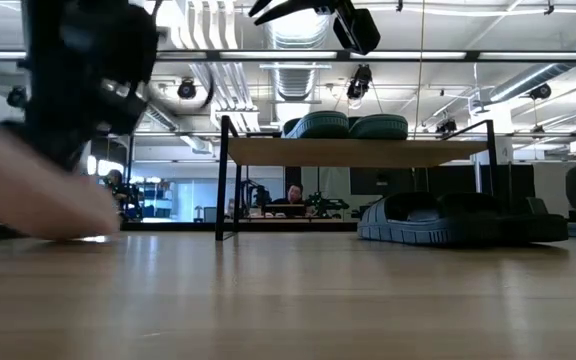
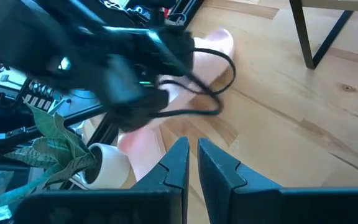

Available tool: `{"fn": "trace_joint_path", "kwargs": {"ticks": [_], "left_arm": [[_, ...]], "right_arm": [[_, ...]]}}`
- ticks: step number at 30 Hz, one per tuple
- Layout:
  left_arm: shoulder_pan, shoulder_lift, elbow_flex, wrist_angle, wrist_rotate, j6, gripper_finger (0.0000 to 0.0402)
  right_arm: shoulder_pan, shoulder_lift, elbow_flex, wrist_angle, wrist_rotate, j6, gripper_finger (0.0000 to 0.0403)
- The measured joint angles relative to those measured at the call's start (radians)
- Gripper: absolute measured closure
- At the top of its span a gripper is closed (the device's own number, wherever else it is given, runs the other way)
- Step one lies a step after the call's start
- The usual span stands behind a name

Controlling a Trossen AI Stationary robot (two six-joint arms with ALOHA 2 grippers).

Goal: Pick and place slides into the shelf
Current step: Put the top pink slides under the shelf

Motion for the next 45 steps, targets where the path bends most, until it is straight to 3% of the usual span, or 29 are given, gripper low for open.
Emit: {"fn": "trace_joint_path", "kwargs": {"ticks": [6, 10, 18, 22, 34, 41, 45], "left_arm": [[-0.058, -0.07, 0.248, -0.014, 0.011, -0.062, 0.0401], [-0.117, -0.055, 0.361, 0.038, -0.036, -0.097, 0.0401], [-0.171, 0.182, 0.445, 0.186, -0.243, -0.094, 0.0401], [-0.154, 0.313, 0.497, 0.34, -0.271, 0.003, 0.0401], [-0.013, 0.678, 0.825, 0.392, -0.335, 0.249, 0.0402], [0.041, 0.721, 0.88, 0.386, -0.358, 0.26, 0.0401], [0.047, 0.721, 0.877, 0.411, -0.37, 0.27, 0.038]], "right_arm": [[0.0, -0.021, 0.0, -0.002, 0.0, -0.006, 0.0376], [-0.001, -0.076, 0.0, -0.026, 0.045, -0.027, 0.0376], [-0.003, -0.256, 0.0, -0.31, 0.276, 0.058, 0.0376], [-0.002, -0.338, 0.0, -0.461, 0.341, 0.1, 0.0376], [0.005, -0.4, 0.0, -0.579, 0.341, 0.068, 0.0376], [0.053, -0.384, 0.0, -0.684, 0.33, 0.111, 0.0376], [0.066, -0.39, 0.0, -0.729, 0.333, 0.136, 0.0376]]}}
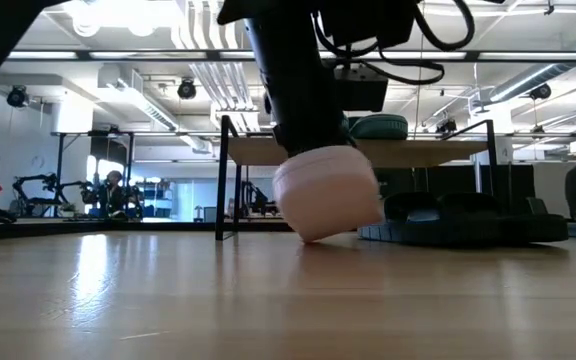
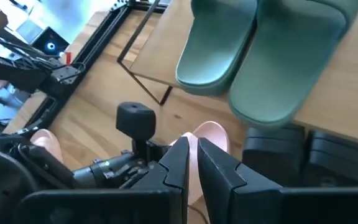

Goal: Pick and place slides into the shelf
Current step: Put the top pink slides under the shelf, then put the pink slides under the shelf

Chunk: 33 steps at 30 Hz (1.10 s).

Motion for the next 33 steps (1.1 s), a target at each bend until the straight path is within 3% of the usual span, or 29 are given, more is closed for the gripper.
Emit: {"fn": "trace_joint_path", "kwargs": {"ticks": [5, 16, 23, 30, 33], "left_arm": [[0.009, 0.001, -0.003, 0.045, 0.065, -0.006, 0.0324], [0.007, -0.022, 0.003, 0.033, 0.081, 0.018, 0.0192], [-0.007, -0.114, 0.002, 0.011, 0.181, 0.047, 0.0171], [-0.028, -0.261, -0.022, -0.136, 0.509, 0.069, 0.0171], [-0.064, -0.333, -0.082, -0.248, 0.541, 0.204, 0.0171]], "right_arm": [[0.0, -0.016, 0.0, -0.005, 0.007, -0.004, 0.0376], [0.0, -0.02, 0.0, -0.005, 0.007, -0.006, 0.0376], [0.0, -0.02, 0.0, -0.004, 0.008, -0.006, 0.0376], [-0.001, -0.02, 0.0, -0.004, 0.009, 0.0, 0.0376], [-0.002, -0.02, 0.0, -0.004, 0.009, 0.0, 0.0376]]}}
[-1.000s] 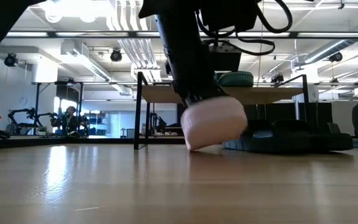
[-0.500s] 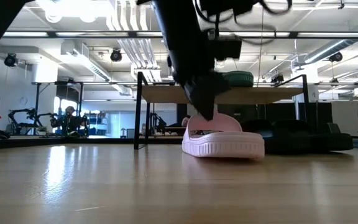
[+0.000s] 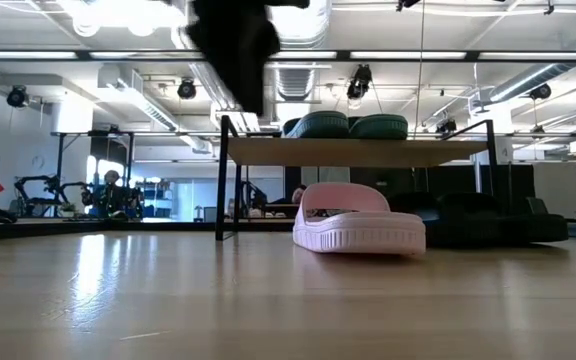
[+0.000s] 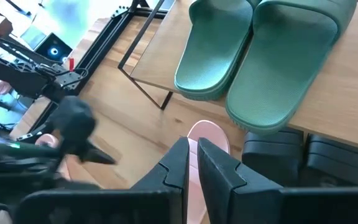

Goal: Pick and place slides into the shelf
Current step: Put the pink slides under the shelf

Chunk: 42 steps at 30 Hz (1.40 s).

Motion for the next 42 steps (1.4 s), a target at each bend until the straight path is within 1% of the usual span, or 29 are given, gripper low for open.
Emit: {"fn": "trace_joint_path", "kwargs": {"ticks": [2, 4, 5, 7, 9, 11, 13, 16, 17, 20, 24, 28, 33, 36, 39, 42], "left_arm": [[-0.036, -0.059, -0.068, -0.074, -0.01, 0.089, 0.0171], [-0.07, -0.118, -0.139, -0.155, 0.021, 0.082, 0.0171], [-0.084, -0.146, -0.172, -0.186, 0.068, 0.04, 0.0171], [-0.108, -0.203, -0.236, -0.232, 0.203, -0.086, 0.0171], [-0.136, -0.263, -0.29, -0.221, 0.342, -0.229, 0.0171], [-0.161, -0.307, -0.33, -0.214, 0.42, -0.393, 0.0171], [-0.175, -0.328, -0.356, -0.223, 0.432, -0.601, 0.0171], [-0.173, -0.327, -0.375, -0.314, 0.42, -0.861, 0.0171], [-0.173, -0.32, -0.379, -0.353, 0.419, -0.92, 0.0171], [-0.183, -0.284, -0.4, -0.441, 0.432, -1.01, 0.0171], [-0.201, -0.223, -0.425, -0.423, 0.492, -1.034, 0.0171], [-0.22, -0.147, -0.42, -0.419, 0.504, -1.028, 0.0171], [-0.235, -0.085, -0.422, -0.418, 0.527, -1.021, 0.0171], [-0.245, -0.064, -0.423, -0.387, 0.544, -1.021, 0.0171], [-0.252, -0.05, -0.425, -0.311, 0.563, -1.031, 0.0171], [-0.255, -0.042, -0.435, -0.317, 0.553, -1.07, 0.0171]], "right_arm": [[0.0, 0.0, 0.0, 0.0, 0.0, -0.001, 0.0376], [0.0, 0.0, 0.0, -0.001, 0.0, -0.004, 0.0376], [0.0, 0.0, 0.0, -0.001, 0.0, -0.007, 0.0376], [0.0, 0.0, 0.0, -0.001, 0.0, -0.009, 0.0376], [0.0, 0.0, -0.003, -0.002, -0.001, -0.02, 0.0376], [0.0, 0.0, -0.004, -0.002, 0.0, -0.03, 0.0376], [0.0, 0.0, -0.005, 0.0, 0.001, -0.039, 0.0376], [0.0, 0.002, -0.006, 0.001, 0.015, -0.041, 0.0376], [0.0, 0.002, -0.006, 0.001, 0.019, -0.041, 0.0376], [0.0, 0.002, -0.006, 0.004, 0.024, -0.041, 0.0376], [0.0, 0.002, -0.006, 0.004, 0.025, -0.046, 0.0376], [0.0, 0.002, -0.006, 0.004, 0.024, -0.061, 0.0376], [0.003, 0.002, -0.007, 0.001, 0.024, -0.075, 0.0376], [0.003, 0.002, -0.007, 0.001, 0.02, -0.087, 0.0376], [0.003, 0.002, -0.007, 0.0, 0.017, -0.094, 0.0376], [0.003, 0.002, -0.007, -0.001, 0.017, -0.104, 0.0376]]}}
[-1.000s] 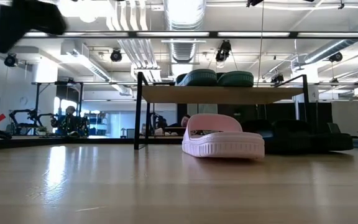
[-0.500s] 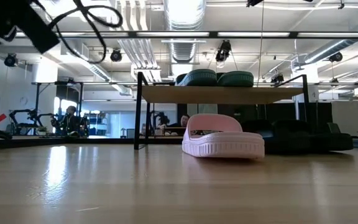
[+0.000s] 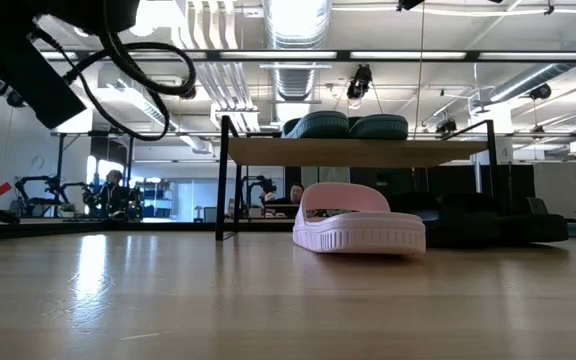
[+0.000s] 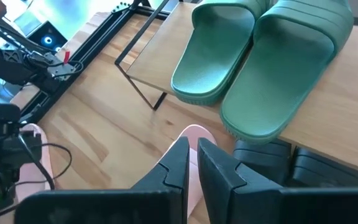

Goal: Pick and place slides into the shelf
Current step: Put the pink slides under the shelf

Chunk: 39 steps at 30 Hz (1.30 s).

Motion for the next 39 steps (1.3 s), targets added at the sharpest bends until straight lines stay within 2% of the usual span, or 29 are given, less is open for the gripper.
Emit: {"fn": "trace_joint_path", "kwargs": {"ticks": [3, 8, 11, 14, 22, 25, 27, 29, 33, 36, 39], "left_arm": [[-0.006, 0.001, -0.039, 0.001, 0.003, -0.021, 0.0171], [-0.022, 0.001, -0.117, 0.009, 0.083, -0.035, 0.0171], [-0.029, 0.001, -0.135, 0.008, 0.088, -0.034, 0.0183], [-0.029, 0.001, -0.134, 0.009, 0.101, -0.031, 0.0221], [-0.029, 0.0, -0.138, 0.067, 0.088, -0.028, 0.0374], [-0.03, -0.002, -0.124, 0.062, 0.052, -0.018, 0.0394], [-0.03, -0.007, -0.084, 0.061, -0.007, -0.001, 0.0395], [-0.032, -0.012, -0.014, 0.053, -0.108, 0.05, 0.0399], [-0.065, -0.013, 0.168, 0.057, -0.477, 0.192, 0.04], [-0.067, -0.012, 0.259, 0.095, -0.682, 0.325, 0.04], [-0.047, -0.008, 0.285, 0.139, -0.854, 0.456, 0.0401]], "right_arm": [[0.0, 0.0, 0.0, 0.0, 0.0, -0.011, 0.0376], [0.0, 0.0, 0.0, -0.005, 0.0, -0.025, 0.0376], [0.0, 0.0, 0.0, -0.008, 0.0, -0.035, 0.0376], [0.0, 0.0, 0.0, -0.008, 0.0, -0.036, 0.0376], [0.0, 0.0, -0.001, -0.01, 0.004, -0.039, 0.0376], [0.0, 0.0, -0.001, -0.019, 0.004, -0.038, 0.0376], [0.0, 0.0, -0.001, -0.024, 0.004, -0.038, 0.0376], [0.0, 0.0, -0.001, -0.027, 0.004, -0.038, 0.0376], [0.0, 0.0, -0.001, -0.027, 0.004, -0.035, 0.0376], [0.0, 0.0, -0.001, -0.026, 0.005, -0.035, 0.0376], [0.0, 0.0, -0.001, -0.026, 0.005, -0.035, 0.0376]]}}
